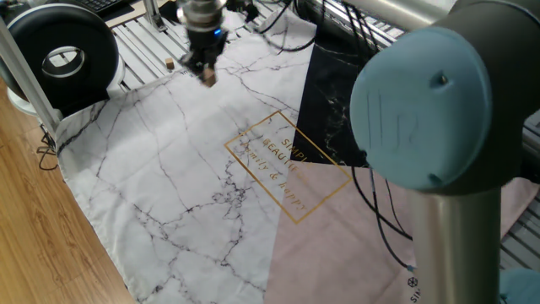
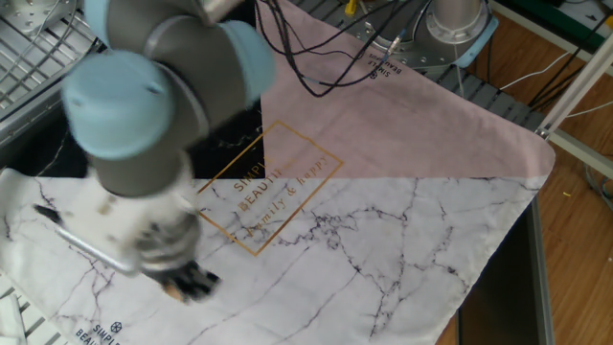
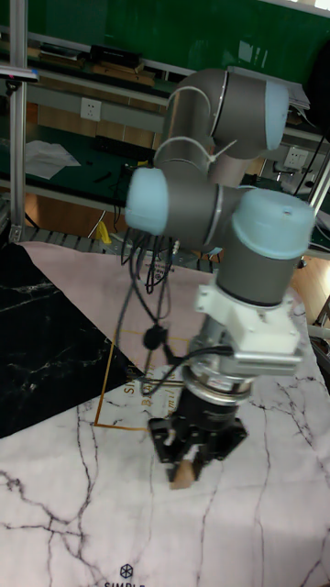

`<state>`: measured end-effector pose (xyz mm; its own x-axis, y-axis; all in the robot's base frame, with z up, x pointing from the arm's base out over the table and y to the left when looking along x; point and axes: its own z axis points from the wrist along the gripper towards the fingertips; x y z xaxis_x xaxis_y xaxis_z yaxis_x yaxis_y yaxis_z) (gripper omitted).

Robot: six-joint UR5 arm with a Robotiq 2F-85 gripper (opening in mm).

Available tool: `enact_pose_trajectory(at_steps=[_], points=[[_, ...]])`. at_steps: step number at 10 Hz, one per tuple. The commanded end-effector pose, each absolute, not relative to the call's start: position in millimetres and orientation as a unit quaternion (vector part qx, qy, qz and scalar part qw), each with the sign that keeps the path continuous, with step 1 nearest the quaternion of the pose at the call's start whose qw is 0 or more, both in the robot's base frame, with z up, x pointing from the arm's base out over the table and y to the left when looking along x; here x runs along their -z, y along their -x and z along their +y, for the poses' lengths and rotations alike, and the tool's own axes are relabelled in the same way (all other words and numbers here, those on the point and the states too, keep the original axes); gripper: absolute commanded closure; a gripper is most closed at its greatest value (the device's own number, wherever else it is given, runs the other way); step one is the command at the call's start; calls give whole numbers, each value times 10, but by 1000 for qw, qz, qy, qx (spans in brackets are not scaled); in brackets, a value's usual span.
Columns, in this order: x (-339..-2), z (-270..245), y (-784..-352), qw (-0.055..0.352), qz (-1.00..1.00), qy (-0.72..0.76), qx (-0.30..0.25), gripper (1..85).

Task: Pick up the small block on the left and move it to the right

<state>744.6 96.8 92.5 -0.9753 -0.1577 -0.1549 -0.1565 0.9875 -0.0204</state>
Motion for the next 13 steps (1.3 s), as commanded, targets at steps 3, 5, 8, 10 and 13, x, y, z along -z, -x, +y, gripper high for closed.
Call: enact_pose_trajectory(at_steps=[3, 5, 8, 10, 13], points=[[-1141, 2103, -7375, 76, 992, 2, -101, 850], [-969, 2039, -7368, 75, 994, -17, -79, 850], [-596, 2017, -7456, 88, 994, -31, -65, 850], [-503, 1969, -7501, 101, 993, -35, -52, 850], [-454, 1921, -7570, 119, 991, -41, -42, 850]])
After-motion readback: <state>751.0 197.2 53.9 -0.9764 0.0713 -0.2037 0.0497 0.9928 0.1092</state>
